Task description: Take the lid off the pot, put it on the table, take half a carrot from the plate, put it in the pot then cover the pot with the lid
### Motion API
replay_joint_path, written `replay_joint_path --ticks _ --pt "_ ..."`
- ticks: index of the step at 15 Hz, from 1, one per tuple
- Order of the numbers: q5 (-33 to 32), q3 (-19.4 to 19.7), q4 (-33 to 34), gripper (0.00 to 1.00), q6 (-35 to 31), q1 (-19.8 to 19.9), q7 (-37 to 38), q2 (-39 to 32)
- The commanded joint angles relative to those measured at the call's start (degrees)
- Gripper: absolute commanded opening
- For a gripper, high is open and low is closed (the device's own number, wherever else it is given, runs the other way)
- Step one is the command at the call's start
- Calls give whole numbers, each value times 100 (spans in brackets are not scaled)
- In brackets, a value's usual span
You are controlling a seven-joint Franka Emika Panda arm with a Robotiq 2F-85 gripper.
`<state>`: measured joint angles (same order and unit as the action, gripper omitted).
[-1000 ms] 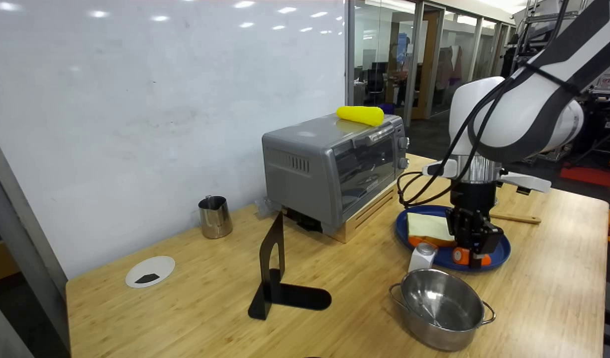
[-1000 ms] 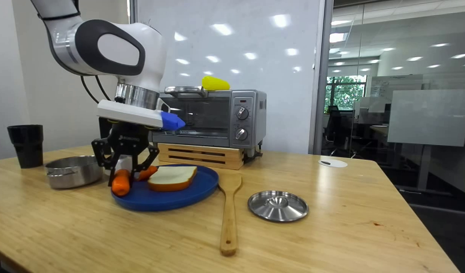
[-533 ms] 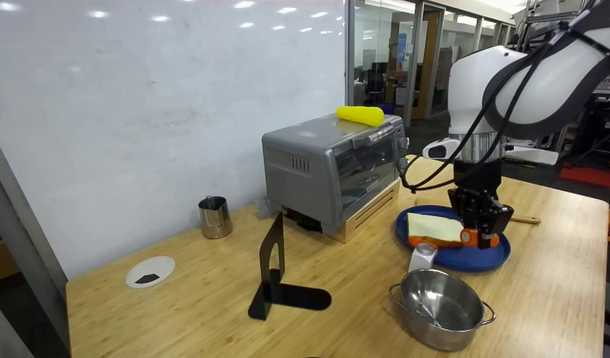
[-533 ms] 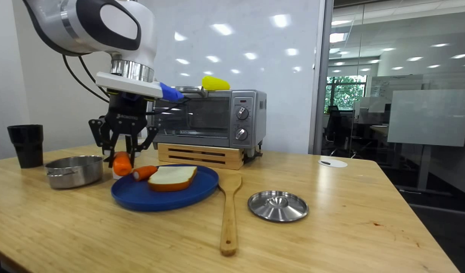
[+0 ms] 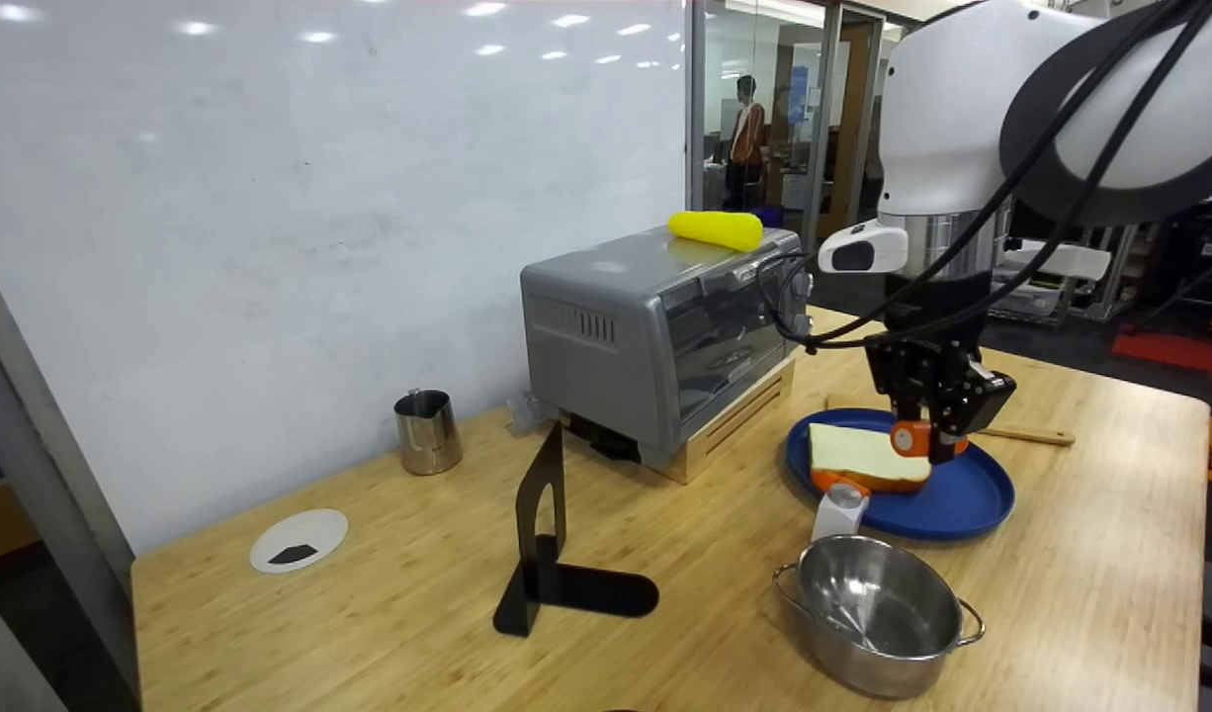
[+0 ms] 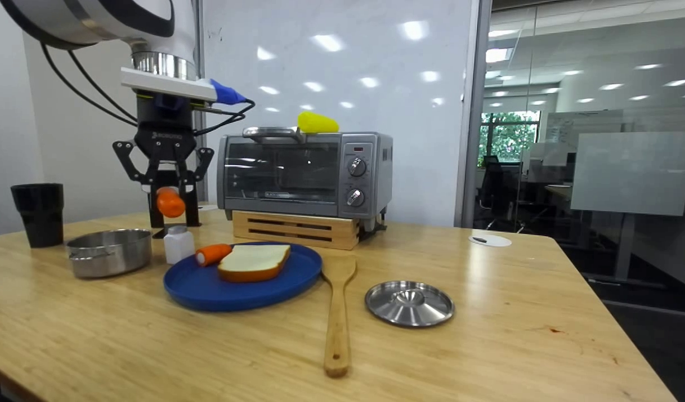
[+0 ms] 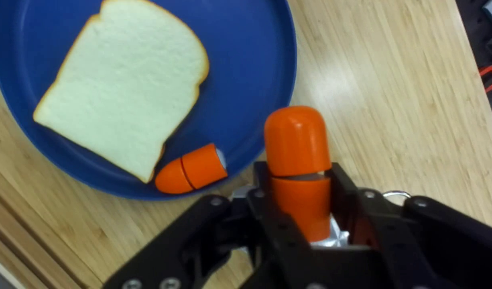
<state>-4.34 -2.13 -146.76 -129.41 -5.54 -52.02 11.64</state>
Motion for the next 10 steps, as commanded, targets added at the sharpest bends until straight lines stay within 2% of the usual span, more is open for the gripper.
replay_joint_path --ticks 1,10 --pt "-211 -246 188 12 141 -247 214 -79" --pt "-554 -735 155 12 -48 -738 514 -251"
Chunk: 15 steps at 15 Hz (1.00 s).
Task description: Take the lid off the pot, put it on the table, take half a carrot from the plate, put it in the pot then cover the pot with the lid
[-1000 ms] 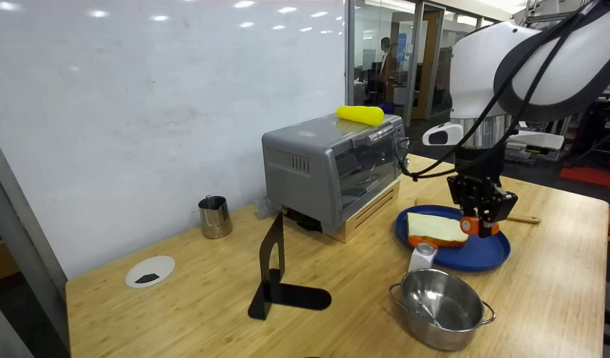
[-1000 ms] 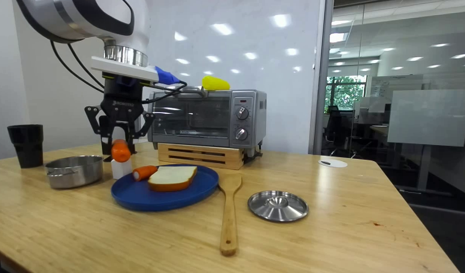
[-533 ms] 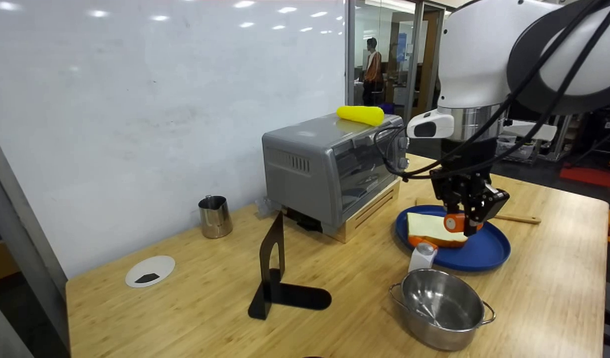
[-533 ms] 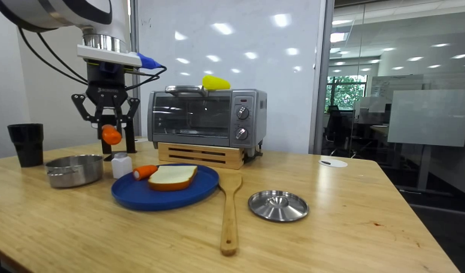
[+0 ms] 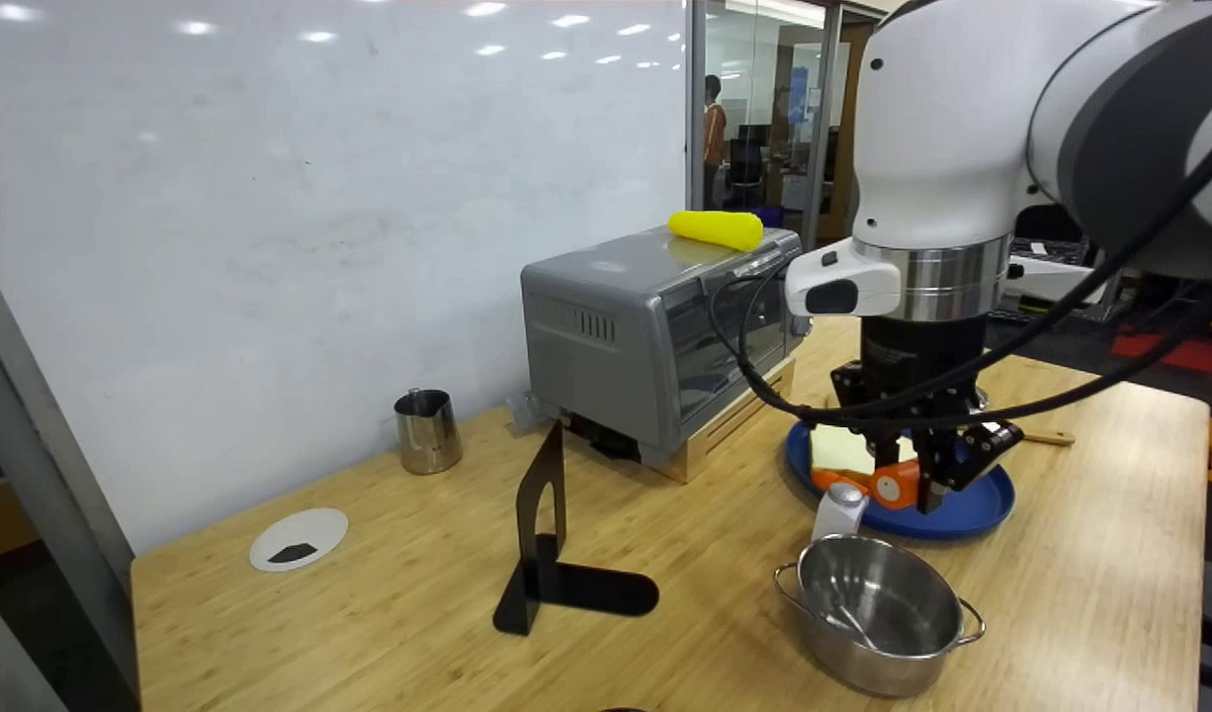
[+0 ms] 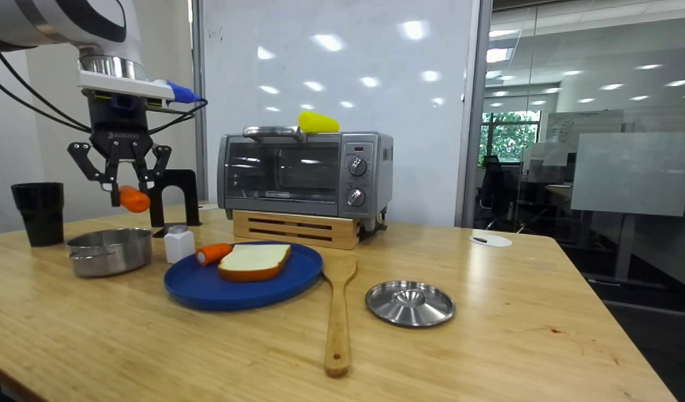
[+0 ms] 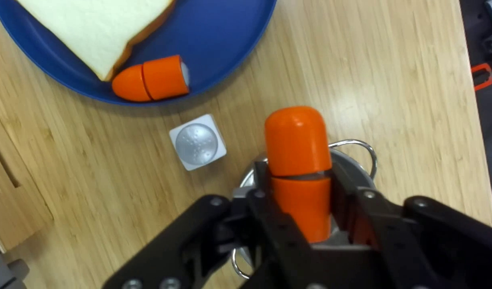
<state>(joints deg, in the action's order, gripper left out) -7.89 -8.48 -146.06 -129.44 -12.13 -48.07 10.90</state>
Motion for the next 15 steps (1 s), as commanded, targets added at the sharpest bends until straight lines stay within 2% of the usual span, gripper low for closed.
replay_joint_path --ticks 1,7,8,15 --pt "-237 -131 83 12 -79 -104 147 -204" --pt "-358 -210 63 12 -199 -157 200 -366" --pt "-191 -168 9 37 -102 -173 58 -248" --pt "-221 -174 10 37 -109 -172 71 -274"
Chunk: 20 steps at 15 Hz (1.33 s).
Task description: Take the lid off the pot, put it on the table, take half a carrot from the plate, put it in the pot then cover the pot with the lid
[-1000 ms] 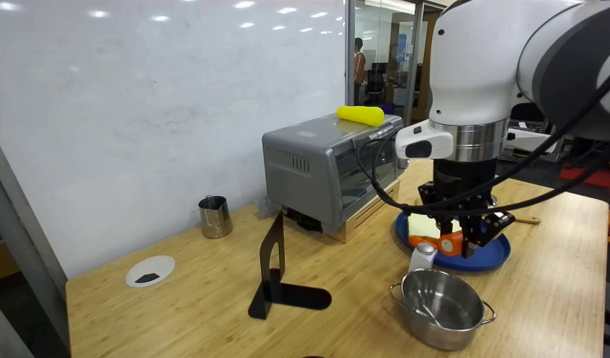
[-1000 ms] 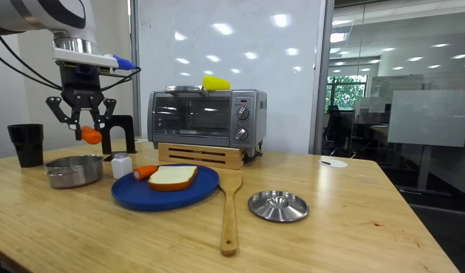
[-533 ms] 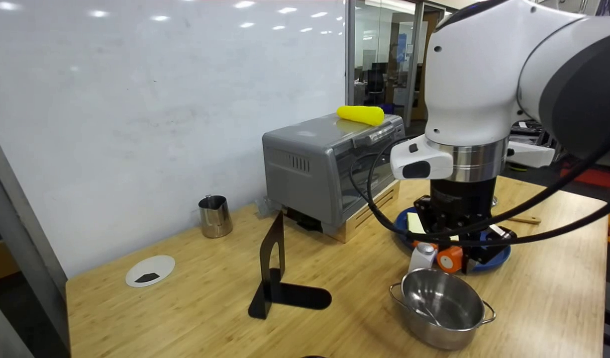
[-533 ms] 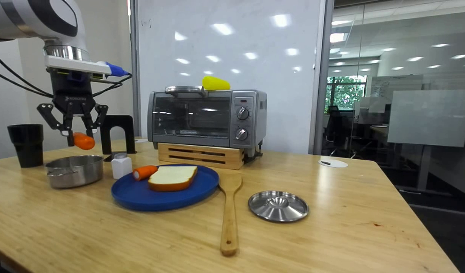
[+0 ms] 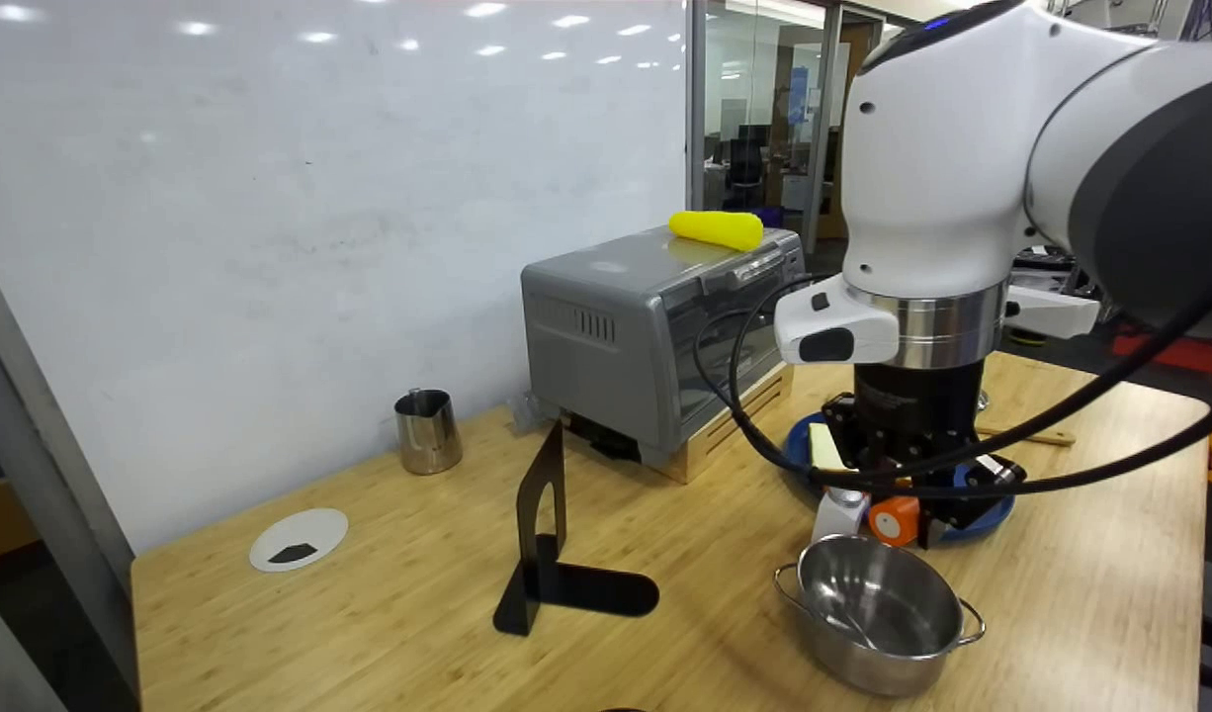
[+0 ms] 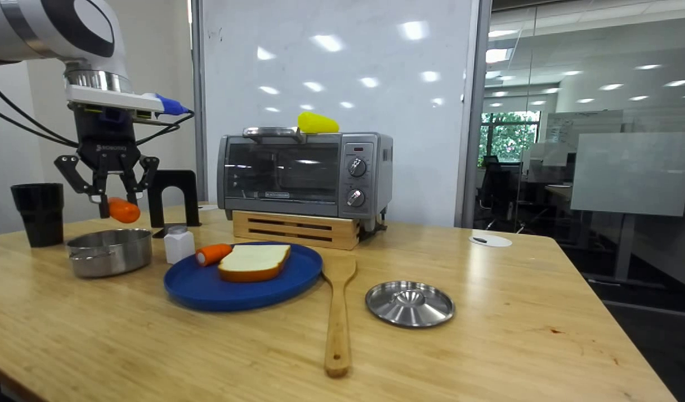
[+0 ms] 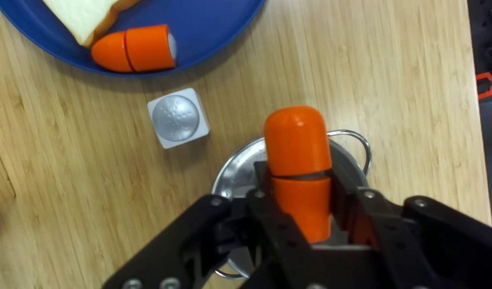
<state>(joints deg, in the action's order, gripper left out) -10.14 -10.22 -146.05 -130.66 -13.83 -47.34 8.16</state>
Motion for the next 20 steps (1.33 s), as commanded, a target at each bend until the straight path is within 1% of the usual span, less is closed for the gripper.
replay_joint_path --ticks 1,3,4,8,12,20 --pt "4 1 8 37 13 -3 -2 1" --pt "4 1 8 37 13 -3 -1 1" --pt "4 1 8 12 13 -3 -1 1" --pt "13 -45 58 12 -96 -74 -96 -138" --pt "-63 -120 152 12 -240 -165 -103 -451" --pt "-236 -235 361 12 -683 -119 -198 -1048"
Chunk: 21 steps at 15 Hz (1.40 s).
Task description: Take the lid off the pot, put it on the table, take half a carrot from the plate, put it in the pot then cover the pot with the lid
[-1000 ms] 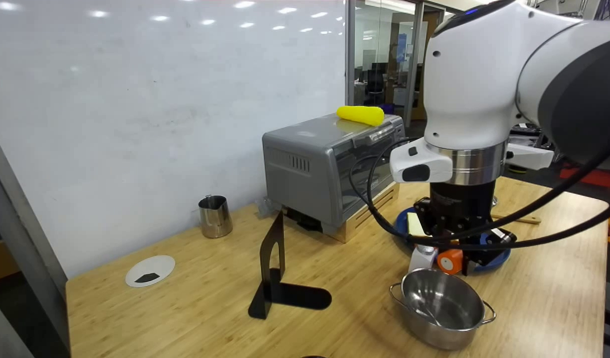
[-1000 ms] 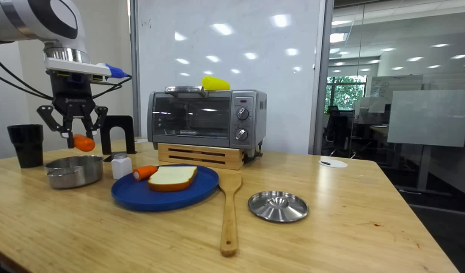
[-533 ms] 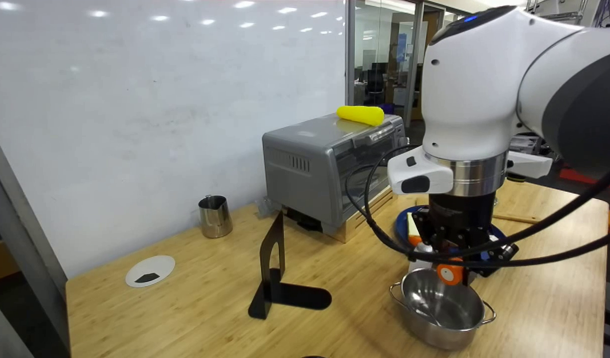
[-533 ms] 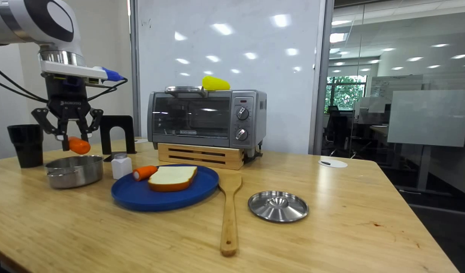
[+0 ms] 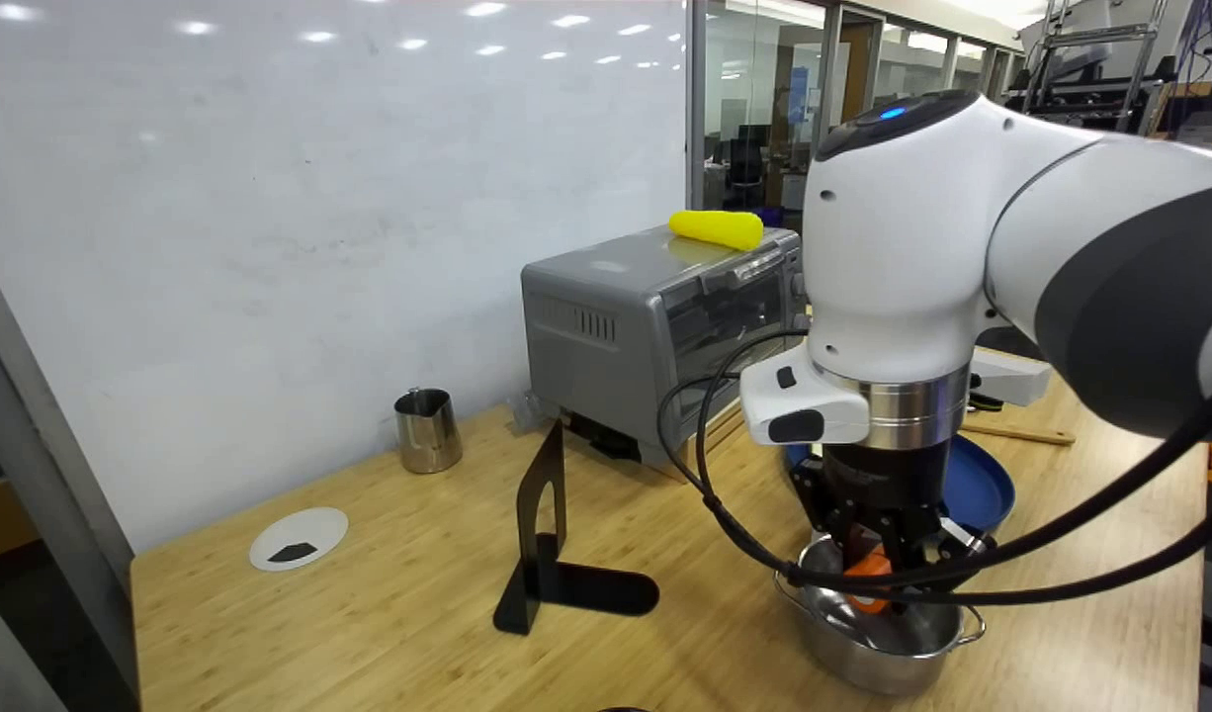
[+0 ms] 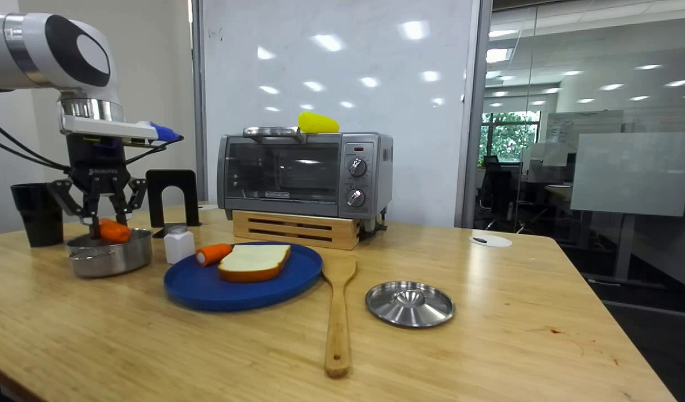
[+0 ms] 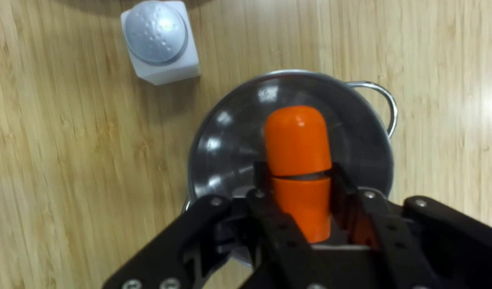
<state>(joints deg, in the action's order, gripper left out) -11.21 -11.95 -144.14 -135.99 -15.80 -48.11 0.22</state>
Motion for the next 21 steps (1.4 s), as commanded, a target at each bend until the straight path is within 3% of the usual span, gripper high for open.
replay_joint_path --ticks 1,5,6,7,10,14,19,21 --pt "-146 -64 191 12 -178 86 -158 -296" --pt "-186 -80 241 12 -267 97 -265 -405" --pt "-192 -83 257 46 -268 97 -274 -420" --pt "-177 -83 266 63 -267 102 -301 -425" --pt "-172 -86 278 82 -260 101 -341 -424" --pt "-122 -124 308 74 -178 75 -374 -341" --pt "-53 -268 461 77 19 3 -342 10" --pt "-6 -313 525 72 103 -15 -331 199"
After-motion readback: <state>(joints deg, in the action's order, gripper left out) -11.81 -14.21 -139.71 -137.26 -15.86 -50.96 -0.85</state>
